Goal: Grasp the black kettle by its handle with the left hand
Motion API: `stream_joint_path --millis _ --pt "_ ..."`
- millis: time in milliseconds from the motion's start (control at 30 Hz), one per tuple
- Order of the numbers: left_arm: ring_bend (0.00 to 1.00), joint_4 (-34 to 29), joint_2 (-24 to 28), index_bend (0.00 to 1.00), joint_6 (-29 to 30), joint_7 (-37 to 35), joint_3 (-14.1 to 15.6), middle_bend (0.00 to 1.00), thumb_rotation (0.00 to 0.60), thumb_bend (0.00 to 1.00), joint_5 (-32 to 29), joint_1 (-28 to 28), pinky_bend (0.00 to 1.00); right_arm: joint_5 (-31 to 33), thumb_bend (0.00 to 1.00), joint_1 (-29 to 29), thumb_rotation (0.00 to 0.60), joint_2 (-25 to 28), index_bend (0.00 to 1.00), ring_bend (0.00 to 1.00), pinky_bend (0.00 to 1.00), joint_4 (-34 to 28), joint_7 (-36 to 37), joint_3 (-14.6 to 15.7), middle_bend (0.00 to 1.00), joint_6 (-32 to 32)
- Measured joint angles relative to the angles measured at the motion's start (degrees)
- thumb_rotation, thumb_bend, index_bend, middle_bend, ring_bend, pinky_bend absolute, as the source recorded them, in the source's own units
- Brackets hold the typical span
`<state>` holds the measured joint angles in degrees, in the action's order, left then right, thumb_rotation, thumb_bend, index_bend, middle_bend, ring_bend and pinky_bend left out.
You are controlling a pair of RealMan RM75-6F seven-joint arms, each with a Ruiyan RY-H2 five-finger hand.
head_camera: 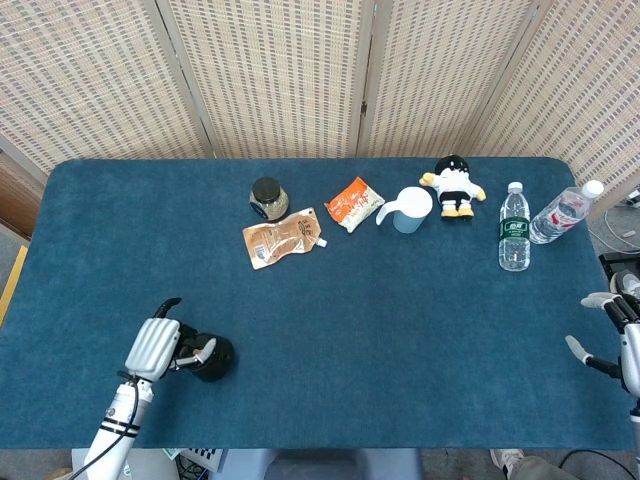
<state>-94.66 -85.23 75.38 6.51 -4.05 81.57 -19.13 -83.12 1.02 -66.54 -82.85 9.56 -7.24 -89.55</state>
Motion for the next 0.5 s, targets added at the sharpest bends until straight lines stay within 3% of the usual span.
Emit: stream_joint_path --millis 133,267,500 --pt "0.89 0.5 0.21 1.0 1.58 -0.71 -0.46 1.0 0.372 0.34 0.98 0.42 0.24 0.0 0.2 -0.03 0.6 -0.08 0.36 0.23 0.22 0.2 0.18 0.0 0.33 0.01" --pt "0.89 1.11 0.56 1.0 2.79 -1.51 -0.59 1.0 0.509 0.35 2.38 0.7 0.26 0.03 0.2 -0.06 0.6 -0.11 0.36 0.23 0.22 0.33 0.31 0.02 0.33 0.06" --pt "0.89 1.76 1.06 1.0 3.72 -2.07 -0.51 1.0 0.598 0.36 4.09 0.82 0.36 0.02 0.2 -0.17 0.6 -0.09 0.36 0.23 0.22 0.39 0.46 0.05 0.33 0.01"
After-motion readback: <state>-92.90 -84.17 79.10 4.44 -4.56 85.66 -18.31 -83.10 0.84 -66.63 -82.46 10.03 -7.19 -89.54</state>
